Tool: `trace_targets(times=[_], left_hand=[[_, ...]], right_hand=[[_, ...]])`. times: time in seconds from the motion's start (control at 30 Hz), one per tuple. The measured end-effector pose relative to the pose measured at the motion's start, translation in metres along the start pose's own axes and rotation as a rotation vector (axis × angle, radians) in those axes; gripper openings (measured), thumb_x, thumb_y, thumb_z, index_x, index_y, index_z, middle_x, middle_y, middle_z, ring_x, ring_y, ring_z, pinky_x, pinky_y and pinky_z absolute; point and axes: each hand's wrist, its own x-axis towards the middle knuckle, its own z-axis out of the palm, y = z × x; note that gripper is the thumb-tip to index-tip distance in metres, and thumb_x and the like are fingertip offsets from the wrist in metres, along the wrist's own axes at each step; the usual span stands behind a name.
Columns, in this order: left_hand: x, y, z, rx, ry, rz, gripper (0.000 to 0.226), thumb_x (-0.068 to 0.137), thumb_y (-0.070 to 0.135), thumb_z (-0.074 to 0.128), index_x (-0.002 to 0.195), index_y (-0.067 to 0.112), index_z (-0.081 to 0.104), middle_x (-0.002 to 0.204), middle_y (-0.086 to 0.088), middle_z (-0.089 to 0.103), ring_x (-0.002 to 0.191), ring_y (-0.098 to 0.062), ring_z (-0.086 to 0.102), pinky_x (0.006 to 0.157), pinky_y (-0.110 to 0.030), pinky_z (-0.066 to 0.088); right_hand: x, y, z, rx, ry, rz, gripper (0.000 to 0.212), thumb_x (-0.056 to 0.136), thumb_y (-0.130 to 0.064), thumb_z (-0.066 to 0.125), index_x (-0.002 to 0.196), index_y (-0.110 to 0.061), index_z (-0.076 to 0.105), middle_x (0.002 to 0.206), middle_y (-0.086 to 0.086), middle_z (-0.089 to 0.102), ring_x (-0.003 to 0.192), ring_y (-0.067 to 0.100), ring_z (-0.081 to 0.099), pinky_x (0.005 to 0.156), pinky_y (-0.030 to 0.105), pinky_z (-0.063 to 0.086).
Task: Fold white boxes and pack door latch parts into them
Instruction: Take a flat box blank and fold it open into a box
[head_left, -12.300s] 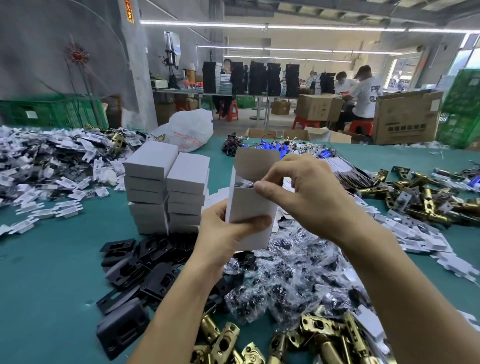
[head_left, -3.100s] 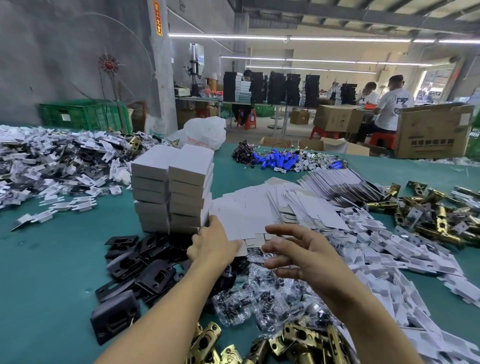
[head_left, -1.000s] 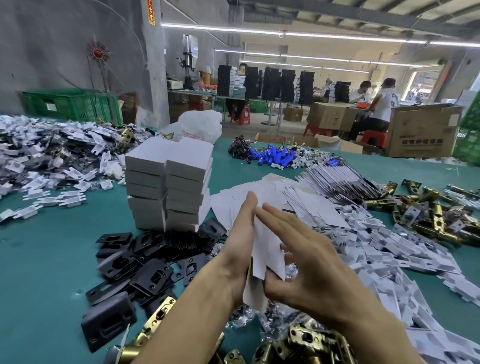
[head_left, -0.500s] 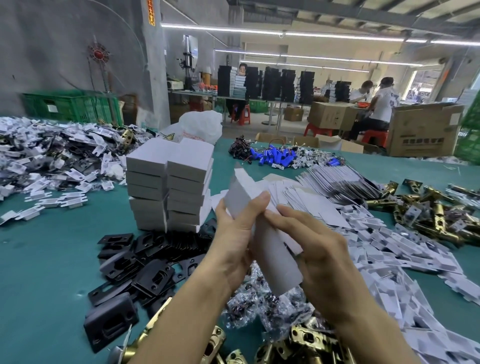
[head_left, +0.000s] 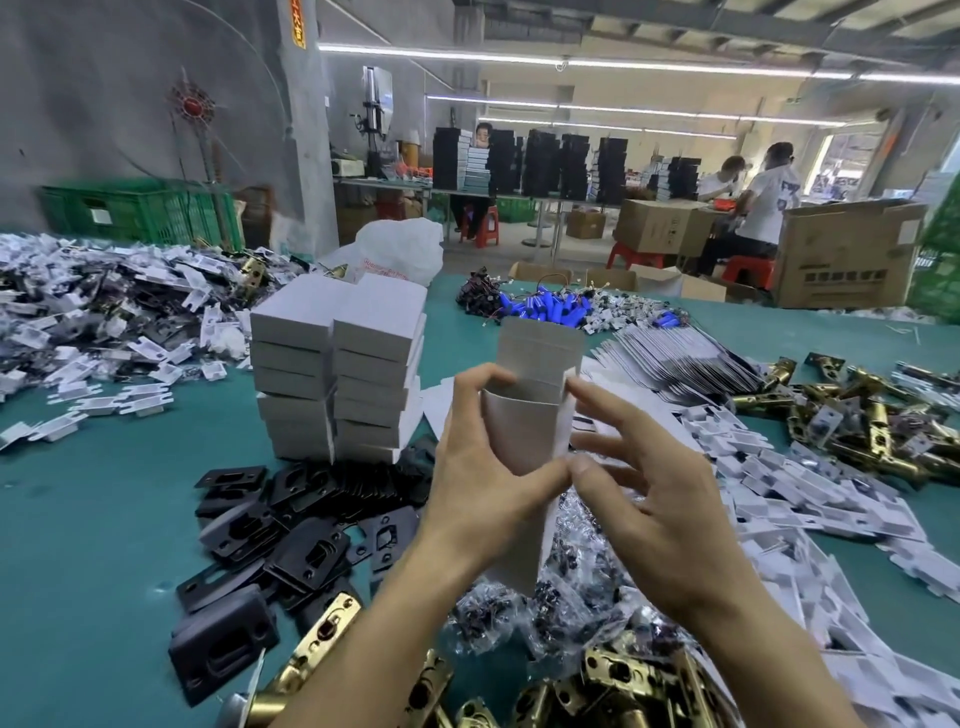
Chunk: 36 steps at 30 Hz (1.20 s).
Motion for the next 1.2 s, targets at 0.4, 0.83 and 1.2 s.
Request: trace_targets(times=[0.4,0.83,1.2], left_hand=[[-0.006,0.005,0.003,0.258,-0.012,0.228,0.064,0.066,0.050,0.074,0.114,0.044,0.033,0.104,0.006,0.057,0.076,-0.016,0.062,0.057,-0.042,0.054],[-0.007,0.005,0.003,0.358,-0.084,0.285,0.081,0.066,0.038,0.071,0.120,0.045,0.012,0.099,0.009,0.055,0.067,-0.017,0.061,0.054,-0.039,0.053],[-0.007,0.003,0.002,0.423,-0.053,0.252,0.093,0.061,0.053,0.067,0.139,0.048,0.018,0.115,0.015,0.057,0.083,-0.016,0.064,0.064,-0.037,0.057]], right_hand=[[0.001,-0.005,0.007,0.023,0.068,-0.006,0.012,0.087,-0.028,0.063,0.094,-0.034,0.071,0.089,-0.014,0.066,0.088,0.011,0.068,0.074,0.030,0.057],[0.002,-0.019,0.002,0.403,0.249,0.038,0.010,0.090,-0.034,0.070,0.088,-0.024,0.072,0.093,0.001,0.075,0.089,0.014,0.071,0.075,0.021,0.056],[0.002,-0.023,0.003,0.270,0.205,0.116,0.024,0.082,-0.019,0.072,0.101,-0.034,0.071,0.095,-0.014,0.076,0.092,0.006,0.072,0.075,0.020,0.058]])
